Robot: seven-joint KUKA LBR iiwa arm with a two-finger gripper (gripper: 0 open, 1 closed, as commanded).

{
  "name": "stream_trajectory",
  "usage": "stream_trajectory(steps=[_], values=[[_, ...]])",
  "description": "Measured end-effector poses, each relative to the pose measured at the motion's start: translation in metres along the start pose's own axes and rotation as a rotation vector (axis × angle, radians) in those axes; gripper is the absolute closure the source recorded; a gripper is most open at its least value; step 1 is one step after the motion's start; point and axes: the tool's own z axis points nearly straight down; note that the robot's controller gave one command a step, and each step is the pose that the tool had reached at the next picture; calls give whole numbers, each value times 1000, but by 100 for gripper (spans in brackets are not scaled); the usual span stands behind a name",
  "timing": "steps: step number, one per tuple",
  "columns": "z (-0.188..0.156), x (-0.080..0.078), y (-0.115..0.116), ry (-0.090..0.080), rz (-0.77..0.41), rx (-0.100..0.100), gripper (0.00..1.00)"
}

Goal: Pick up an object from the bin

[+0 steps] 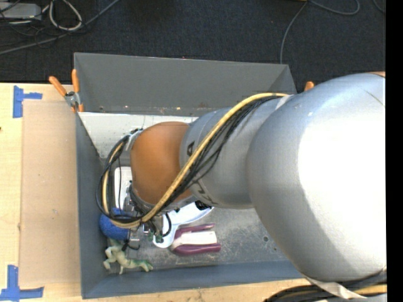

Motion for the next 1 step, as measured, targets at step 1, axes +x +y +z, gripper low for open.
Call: stream_trajectory(steps=[1], values=[[-21, 2, 9, -5, -3, -5, 0]])
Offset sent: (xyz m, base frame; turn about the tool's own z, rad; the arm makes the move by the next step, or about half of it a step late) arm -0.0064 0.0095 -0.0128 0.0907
